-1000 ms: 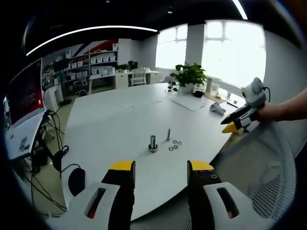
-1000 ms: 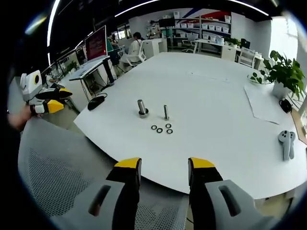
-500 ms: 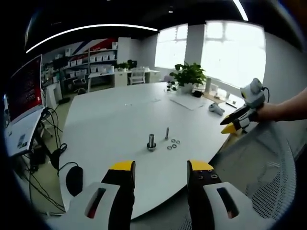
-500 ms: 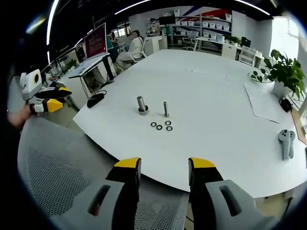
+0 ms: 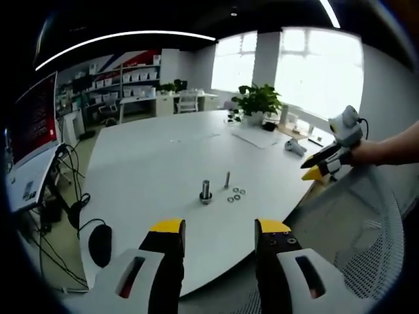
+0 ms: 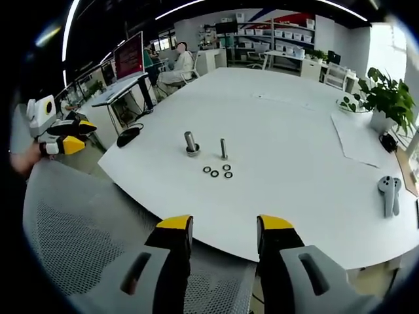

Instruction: Place the washer onto the threaded stud by aligning its center hole with the stud, sliding it down to the base, and recovering from edge contact or off-axis alignment until the washer reaches the visible bottom stop.

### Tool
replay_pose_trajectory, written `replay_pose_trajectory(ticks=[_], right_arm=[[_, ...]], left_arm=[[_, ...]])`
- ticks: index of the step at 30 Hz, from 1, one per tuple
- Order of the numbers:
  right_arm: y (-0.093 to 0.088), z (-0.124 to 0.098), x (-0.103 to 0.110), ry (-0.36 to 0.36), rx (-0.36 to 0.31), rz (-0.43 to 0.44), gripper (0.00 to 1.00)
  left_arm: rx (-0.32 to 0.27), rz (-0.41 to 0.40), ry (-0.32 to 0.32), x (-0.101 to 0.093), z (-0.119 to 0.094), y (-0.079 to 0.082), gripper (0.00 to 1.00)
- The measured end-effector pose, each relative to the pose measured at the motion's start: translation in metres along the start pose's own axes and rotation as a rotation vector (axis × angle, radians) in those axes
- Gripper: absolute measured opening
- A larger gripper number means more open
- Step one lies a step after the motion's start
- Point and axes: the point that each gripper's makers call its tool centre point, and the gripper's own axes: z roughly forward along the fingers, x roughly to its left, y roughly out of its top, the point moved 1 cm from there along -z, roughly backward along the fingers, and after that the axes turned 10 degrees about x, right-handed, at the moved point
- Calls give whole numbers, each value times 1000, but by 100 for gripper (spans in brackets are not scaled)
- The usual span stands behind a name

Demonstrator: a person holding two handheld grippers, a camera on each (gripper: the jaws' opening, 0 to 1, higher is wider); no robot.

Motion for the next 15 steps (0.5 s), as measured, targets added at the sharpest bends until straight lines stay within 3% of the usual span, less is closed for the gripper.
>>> replay_pose_trajectory(ticks=[15], right_arm=[[0,3,6,10,19,-3,41]], left_arm=[[19,-8,1,1,0,-3,40]])
